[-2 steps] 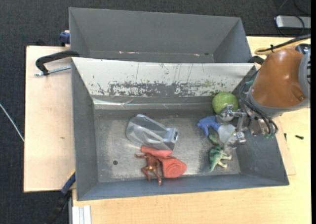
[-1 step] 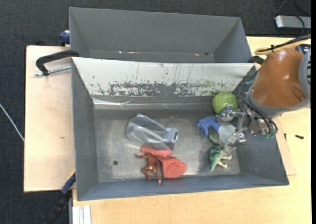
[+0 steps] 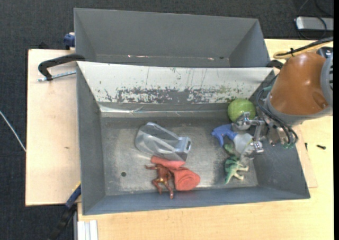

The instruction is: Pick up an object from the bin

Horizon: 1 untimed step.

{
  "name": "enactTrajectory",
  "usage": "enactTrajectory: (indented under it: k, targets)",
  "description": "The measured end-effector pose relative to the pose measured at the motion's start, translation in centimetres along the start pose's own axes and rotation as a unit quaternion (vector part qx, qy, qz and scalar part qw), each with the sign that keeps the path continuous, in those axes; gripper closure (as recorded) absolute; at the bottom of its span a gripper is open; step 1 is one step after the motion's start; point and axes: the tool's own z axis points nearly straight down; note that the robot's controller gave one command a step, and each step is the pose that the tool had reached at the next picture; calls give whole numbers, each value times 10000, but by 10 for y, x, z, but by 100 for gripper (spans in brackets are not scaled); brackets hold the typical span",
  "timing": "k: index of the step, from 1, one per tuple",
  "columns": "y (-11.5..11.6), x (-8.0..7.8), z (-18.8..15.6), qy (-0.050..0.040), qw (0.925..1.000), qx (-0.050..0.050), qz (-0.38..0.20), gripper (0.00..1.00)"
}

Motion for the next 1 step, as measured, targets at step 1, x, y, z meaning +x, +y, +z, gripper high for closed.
enactTrajectory:
  k: [1]
  targets:
    - [0, 0, 0, 0, 10000, 1, 0, 100]
